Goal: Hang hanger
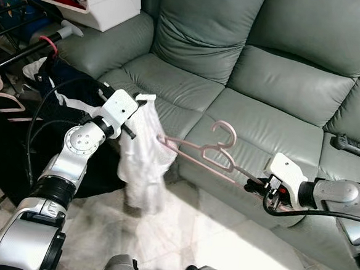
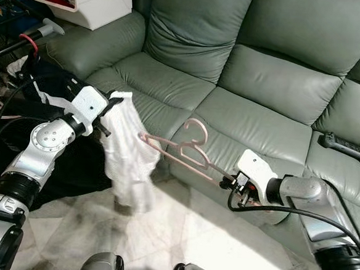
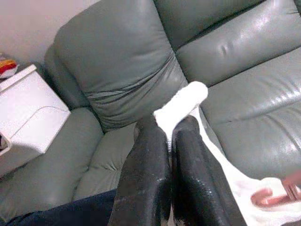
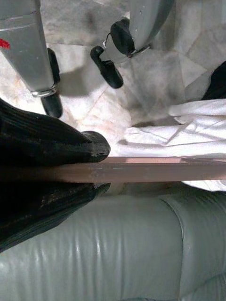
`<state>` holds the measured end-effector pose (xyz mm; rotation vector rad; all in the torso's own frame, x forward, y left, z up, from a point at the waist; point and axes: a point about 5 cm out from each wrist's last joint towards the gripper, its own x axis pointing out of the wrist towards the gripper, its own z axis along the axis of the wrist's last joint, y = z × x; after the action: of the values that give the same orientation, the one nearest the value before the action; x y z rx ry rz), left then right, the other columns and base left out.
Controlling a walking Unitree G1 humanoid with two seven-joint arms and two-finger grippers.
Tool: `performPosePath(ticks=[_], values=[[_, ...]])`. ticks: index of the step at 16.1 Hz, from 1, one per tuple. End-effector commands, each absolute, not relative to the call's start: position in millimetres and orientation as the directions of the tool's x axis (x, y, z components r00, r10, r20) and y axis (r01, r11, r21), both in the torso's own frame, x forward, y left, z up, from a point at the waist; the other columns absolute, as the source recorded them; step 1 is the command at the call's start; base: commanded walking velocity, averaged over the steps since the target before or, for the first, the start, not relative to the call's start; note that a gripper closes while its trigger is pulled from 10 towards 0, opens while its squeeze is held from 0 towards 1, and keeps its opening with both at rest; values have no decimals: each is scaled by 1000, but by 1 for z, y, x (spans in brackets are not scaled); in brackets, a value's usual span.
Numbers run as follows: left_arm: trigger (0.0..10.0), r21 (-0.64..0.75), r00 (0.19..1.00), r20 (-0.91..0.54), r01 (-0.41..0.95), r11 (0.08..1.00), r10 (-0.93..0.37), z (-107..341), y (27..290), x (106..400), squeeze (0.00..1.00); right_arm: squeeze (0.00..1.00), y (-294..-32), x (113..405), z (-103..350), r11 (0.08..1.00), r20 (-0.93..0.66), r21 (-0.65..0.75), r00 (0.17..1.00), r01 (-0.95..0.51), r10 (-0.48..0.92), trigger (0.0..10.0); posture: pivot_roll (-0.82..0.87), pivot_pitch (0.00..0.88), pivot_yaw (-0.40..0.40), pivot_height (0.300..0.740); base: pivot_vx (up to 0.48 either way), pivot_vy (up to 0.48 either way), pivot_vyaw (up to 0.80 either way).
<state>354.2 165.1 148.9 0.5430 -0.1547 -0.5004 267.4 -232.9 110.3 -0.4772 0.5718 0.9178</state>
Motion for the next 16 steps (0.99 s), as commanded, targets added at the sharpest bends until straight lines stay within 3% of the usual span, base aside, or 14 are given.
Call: performPosePath(ticks=[1,6,8,12,15,16], values=[[10000,524,851,100,395,754,-515,168,164,355,0,0,-232,270,110,534,-634,-151,496,-832,593,10000,-46,49,20,740,0,0,0],[10000,500,789,163,451,739,-592,182,153,350,0,0,-240,270,100,558,-657,-173,518,-811,549,10000,-45,52,26,740,0,0,0],[10000,488,747,203,483,727,-633,191,147,346,0,0,-242,273,96,614,-637,-165,559,-772,531,10000,-46,53,28,740,0,0,0],[10000,496,667,235,543,678,-707,209,128,335,0,0,-255,288,88,781,-562,-171,710,-601,424,10000,-35,57,23,740,0,0,0],[10000,442,595,221,645,623,-773,210,110,324,0,0,-266,317,114,920,-332,-236,916,-312,225,10000,-31,58,29,740,0,0,0],[10000,432,585,193,670,604,-787,201,107,322,0,0,-264,323,126,933,-252,-237,945,-269,209,10000,-31,58,29,740,0,0,0]])
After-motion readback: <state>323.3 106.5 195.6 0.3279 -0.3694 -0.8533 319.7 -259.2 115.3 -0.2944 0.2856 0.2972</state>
